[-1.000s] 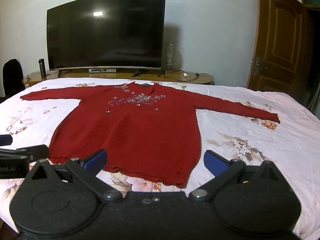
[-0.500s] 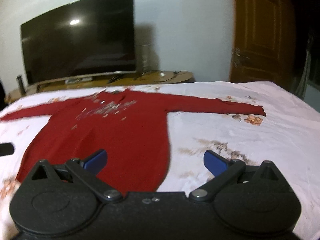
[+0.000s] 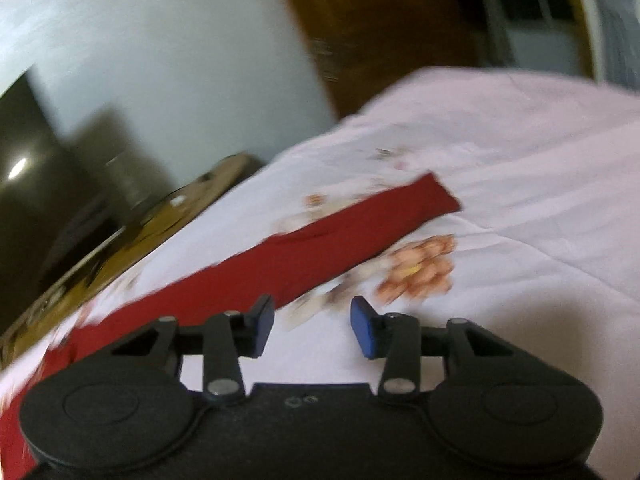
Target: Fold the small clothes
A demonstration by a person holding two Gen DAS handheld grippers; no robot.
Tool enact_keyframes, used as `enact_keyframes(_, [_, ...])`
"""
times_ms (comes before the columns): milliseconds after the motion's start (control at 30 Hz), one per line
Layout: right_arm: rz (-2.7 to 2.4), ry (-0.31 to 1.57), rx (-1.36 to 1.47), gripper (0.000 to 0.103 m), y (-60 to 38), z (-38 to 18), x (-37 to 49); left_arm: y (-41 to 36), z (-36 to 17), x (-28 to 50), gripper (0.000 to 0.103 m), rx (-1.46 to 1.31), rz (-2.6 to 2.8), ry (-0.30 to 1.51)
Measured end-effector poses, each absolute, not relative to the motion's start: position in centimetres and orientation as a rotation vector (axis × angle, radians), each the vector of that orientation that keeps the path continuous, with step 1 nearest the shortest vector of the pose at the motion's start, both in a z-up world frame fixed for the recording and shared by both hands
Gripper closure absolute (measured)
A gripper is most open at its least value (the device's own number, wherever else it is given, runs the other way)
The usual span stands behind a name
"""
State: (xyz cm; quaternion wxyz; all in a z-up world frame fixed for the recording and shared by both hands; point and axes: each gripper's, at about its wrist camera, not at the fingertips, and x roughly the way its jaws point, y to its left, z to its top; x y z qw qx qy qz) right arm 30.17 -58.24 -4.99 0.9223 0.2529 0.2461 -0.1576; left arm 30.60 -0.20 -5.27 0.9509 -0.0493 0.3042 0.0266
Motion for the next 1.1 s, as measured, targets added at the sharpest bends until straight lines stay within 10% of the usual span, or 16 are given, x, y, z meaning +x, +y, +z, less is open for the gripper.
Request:
enact_keyframes(600, [-0.368, 0.442, 0.909, 0.071, -69.1, -11.2, 36.3, 0.3, -8.5, 35.3, 0.000, -0.093, 0.137, 0.723])
enact_keyframes(833, [-0.384, 0.460, 0.909, 0.095, -69.7, -11.4, 37.3, 2.4, -8.8, 36.4, 0.000, -0.109, 0.143, 0.721])
enact_keyframes(1100, [-0.399, 0.479, 0.525, 0.096, -62.2, -5.4, 40.4, 6.6, -8.7, 36.7, 0.000, -0.211, 0.088, 0.703])
